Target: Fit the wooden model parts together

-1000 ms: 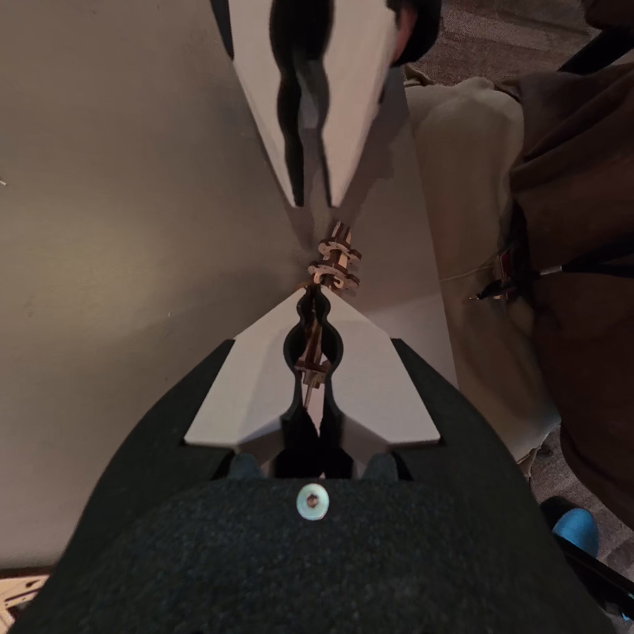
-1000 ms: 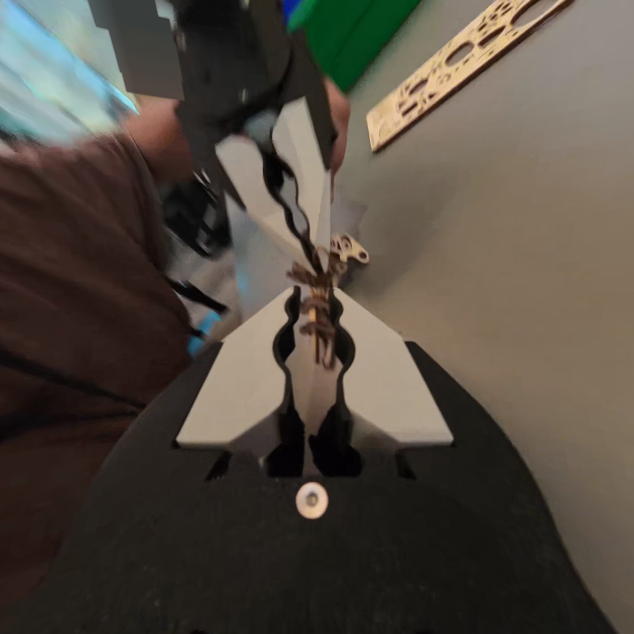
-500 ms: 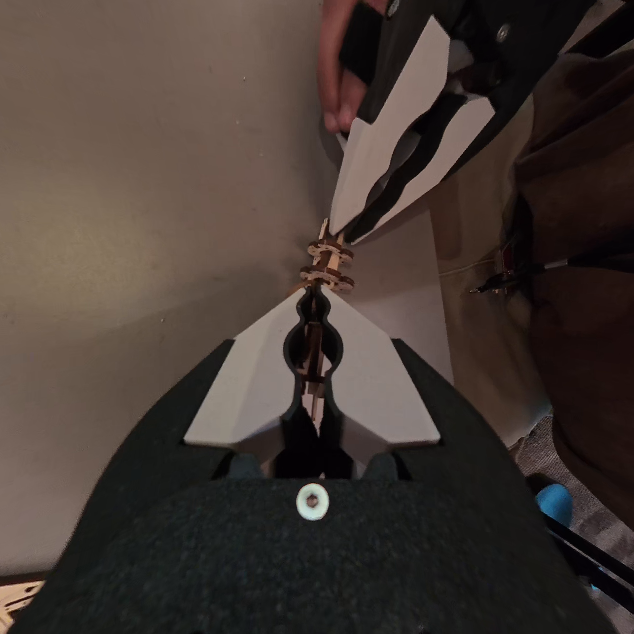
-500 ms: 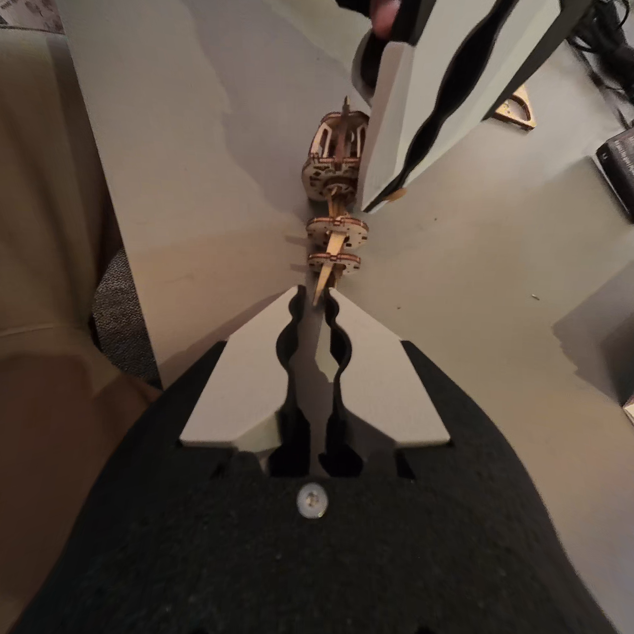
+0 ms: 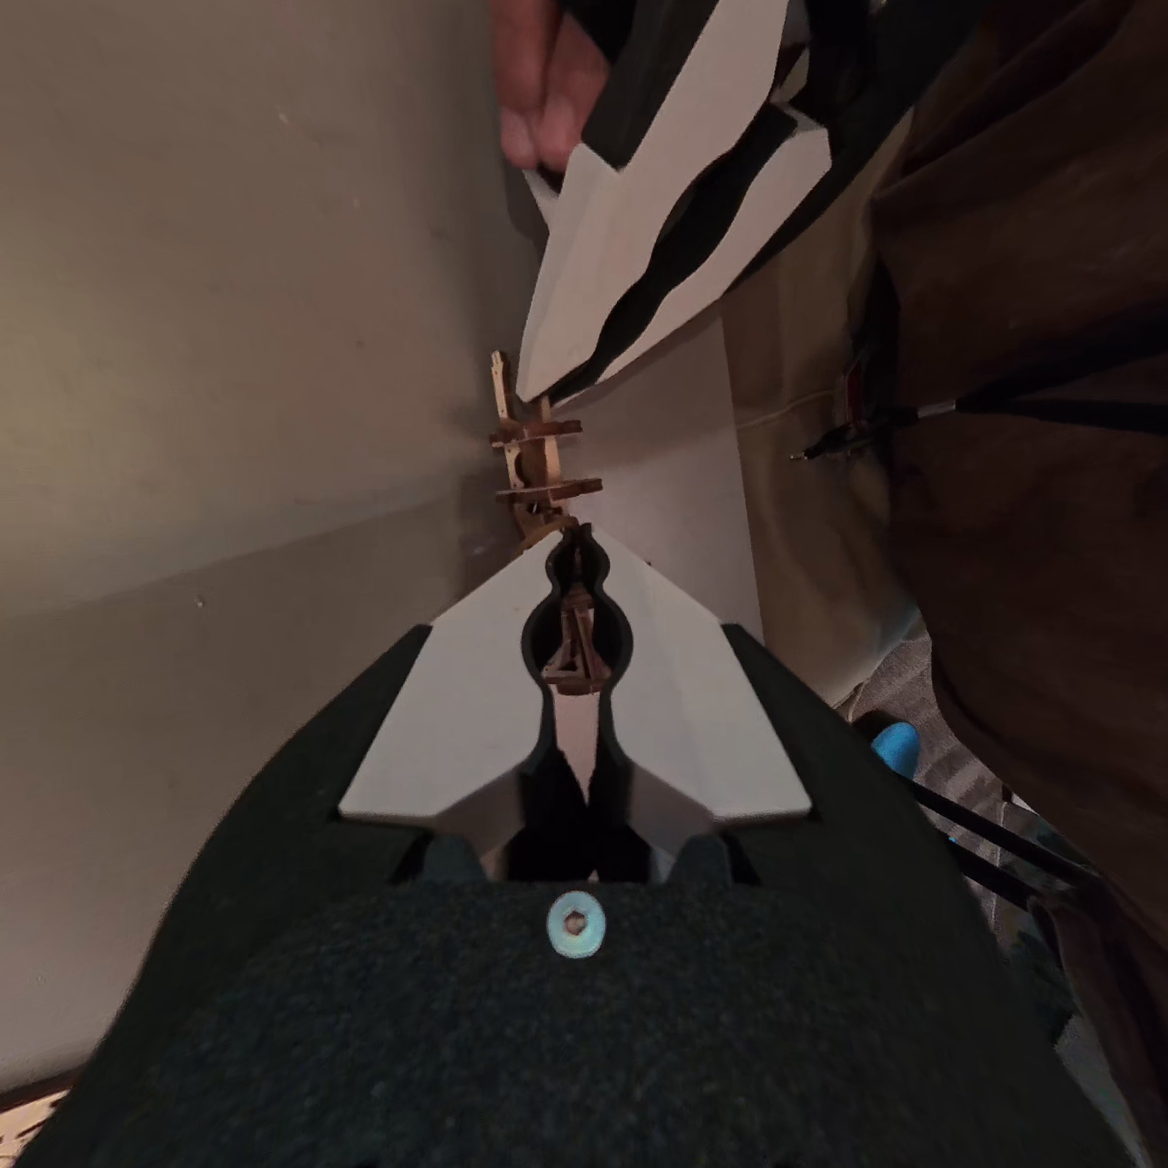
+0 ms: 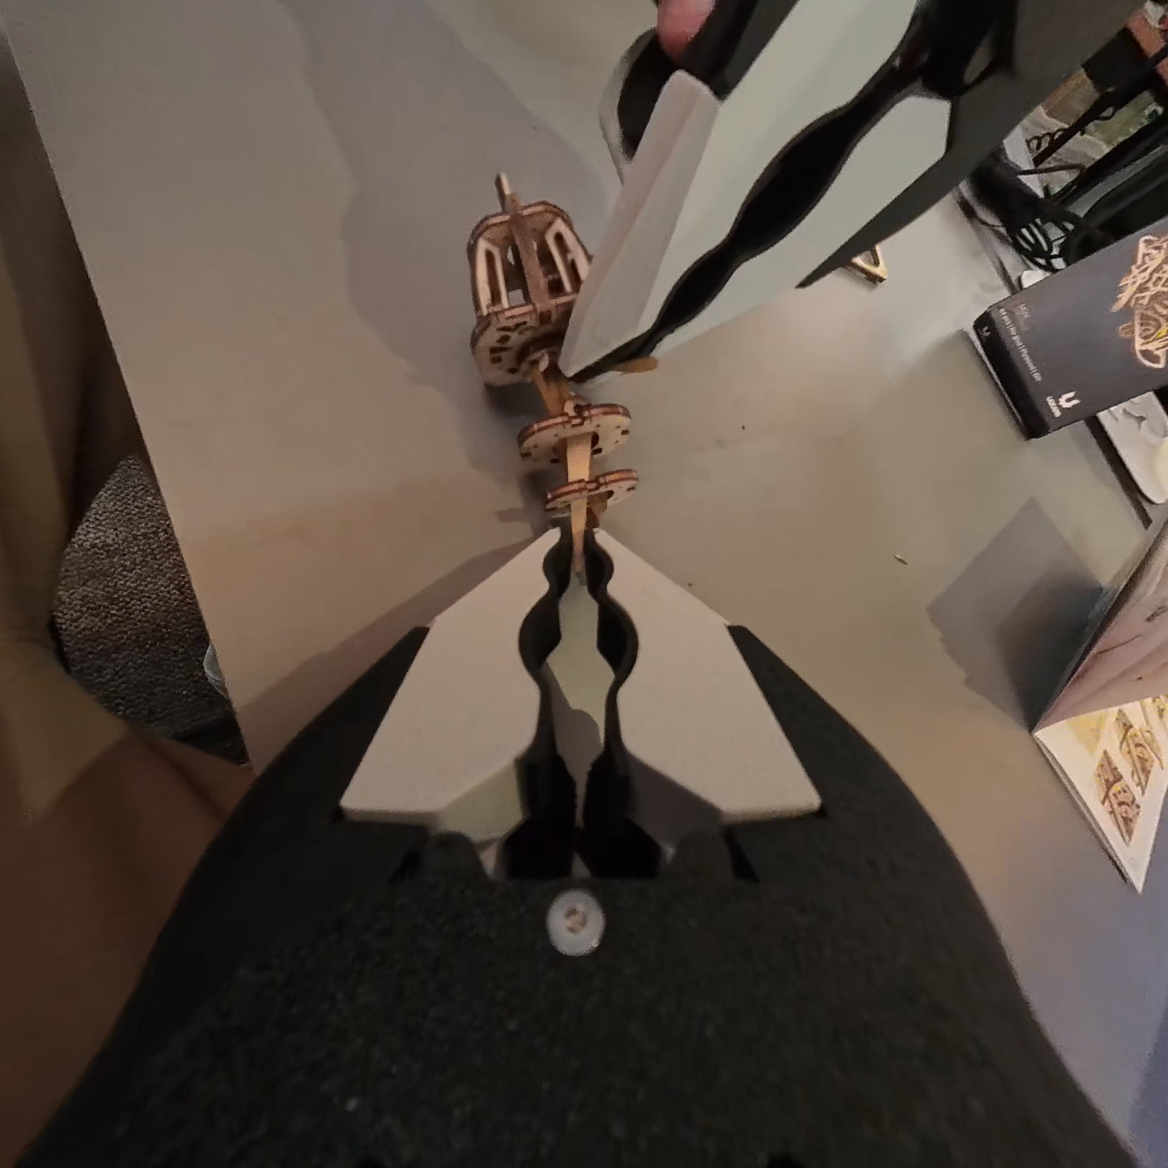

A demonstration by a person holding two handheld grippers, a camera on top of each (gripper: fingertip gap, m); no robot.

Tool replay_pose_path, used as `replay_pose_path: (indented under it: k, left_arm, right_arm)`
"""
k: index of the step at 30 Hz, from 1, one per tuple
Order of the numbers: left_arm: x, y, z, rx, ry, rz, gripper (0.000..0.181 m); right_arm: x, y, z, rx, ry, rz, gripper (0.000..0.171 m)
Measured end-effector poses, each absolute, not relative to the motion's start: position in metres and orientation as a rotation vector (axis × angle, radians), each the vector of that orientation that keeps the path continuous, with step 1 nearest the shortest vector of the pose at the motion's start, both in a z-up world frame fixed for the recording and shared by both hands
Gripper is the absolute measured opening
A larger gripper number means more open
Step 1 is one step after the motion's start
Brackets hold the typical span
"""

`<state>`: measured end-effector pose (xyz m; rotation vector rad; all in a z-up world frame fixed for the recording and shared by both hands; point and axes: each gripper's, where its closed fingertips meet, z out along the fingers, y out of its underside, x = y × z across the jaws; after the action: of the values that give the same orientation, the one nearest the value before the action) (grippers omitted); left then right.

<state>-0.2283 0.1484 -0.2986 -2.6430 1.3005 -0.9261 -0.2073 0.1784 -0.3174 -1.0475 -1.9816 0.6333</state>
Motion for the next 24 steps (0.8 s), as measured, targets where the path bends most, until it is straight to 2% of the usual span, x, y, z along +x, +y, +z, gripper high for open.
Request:
replay_pose_path:
  k: [1, 9, 18, 24]
  left_arm:
    - [-0.2278, 0.1496, -0.2988, -2.647, 1.303, -0.929, 0.0]
    - [-0.2226, 0.1502, -0.3009, -2.734, 1.286, -1.001, 0.001]
    - [-0.2227, 0.1523, -0.303, -2.757, 1.31, -0.717, 0.013]
    - [-0.2246, 0.1534, -0.3018, -2.751, 1.27, -0.482, 0.015]
  right_arm:
    - [-0.2077, 0.1797, -0.3164, -1.051, -1.968, 0.63, 0.003]
    - [-0.2102, 0.189, -0.3141, -1.141, -1.923, 0.656, 0.003]
    - [-0.21, 0.1877, -0.3152, -1.074, -1.923, 0.59, 0.003]
    - [-0.2102, 0.1878, -0.3173, -1.075, -1.933, 0.577, 0.003]
